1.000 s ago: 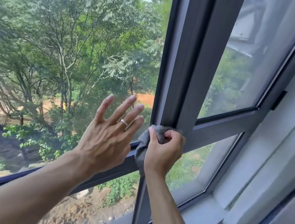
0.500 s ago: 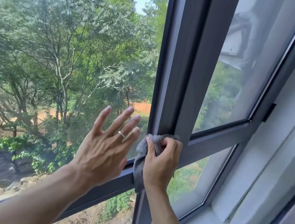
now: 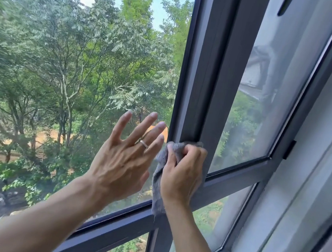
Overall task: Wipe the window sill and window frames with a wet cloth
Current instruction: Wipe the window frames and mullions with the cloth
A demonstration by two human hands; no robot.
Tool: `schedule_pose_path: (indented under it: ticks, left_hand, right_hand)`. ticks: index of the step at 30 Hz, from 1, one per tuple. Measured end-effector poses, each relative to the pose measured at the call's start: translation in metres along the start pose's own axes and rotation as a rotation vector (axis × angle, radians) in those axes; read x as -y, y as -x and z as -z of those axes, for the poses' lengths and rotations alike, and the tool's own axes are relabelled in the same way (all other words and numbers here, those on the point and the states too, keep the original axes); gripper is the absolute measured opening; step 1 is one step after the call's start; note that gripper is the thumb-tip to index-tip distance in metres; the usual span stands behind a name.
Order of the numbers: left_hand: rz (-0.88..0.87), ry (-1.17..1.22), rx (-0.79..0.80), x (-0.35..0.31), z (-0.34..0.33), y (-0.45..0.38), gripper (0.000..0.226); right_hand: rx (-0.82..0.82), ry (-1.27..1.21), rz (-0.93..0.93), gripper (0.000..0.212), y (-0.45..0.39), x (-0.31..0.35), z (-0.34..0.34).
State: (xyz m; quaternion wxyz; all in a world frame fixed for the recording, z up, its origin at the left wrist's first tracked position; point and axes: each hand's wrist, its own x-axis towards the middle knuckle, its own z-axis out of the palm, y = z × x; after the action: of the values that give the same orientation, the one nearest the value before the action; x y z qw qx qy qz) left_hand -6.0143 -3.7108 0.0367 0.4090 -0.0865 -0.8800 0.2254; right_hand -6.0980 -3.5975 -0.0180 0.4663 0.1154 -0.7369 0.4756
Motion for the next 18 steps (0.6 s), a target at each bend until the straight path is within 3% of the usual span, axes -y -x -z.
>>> schedule_pose_path:
  ticks: [4, 8, 12, 18]
  left_hand:
    - [0.052, 0.000, -0.041, 0.010, 0.015, -0.020, 0.073]
    - [0.051, -0.024, -0.027, 0.018, 0.021, -0.030, 0.077]
    - [0.071, -0.042, -0.039, 0.023, 0.027, -0.042, 0.077]
    - [0.042, -0.054, -0.088, 0.024, 0.035, -0.057, 0.081]
  right_hand:
    - [-0.087, -0.036, 0.015, 0.030, -0.035, 0.017, -0.003]
    - [-0.036, 0.040, 0.079, 0.034, -0.014, 0.006, 0.005]
    - [-0.017, 0.025, 0.234, 0.043, -0.052, 0.012, 0.001]
    - [0.007, 0.441, 0.382, 0.049, -0.033, -0.009, 0.002]
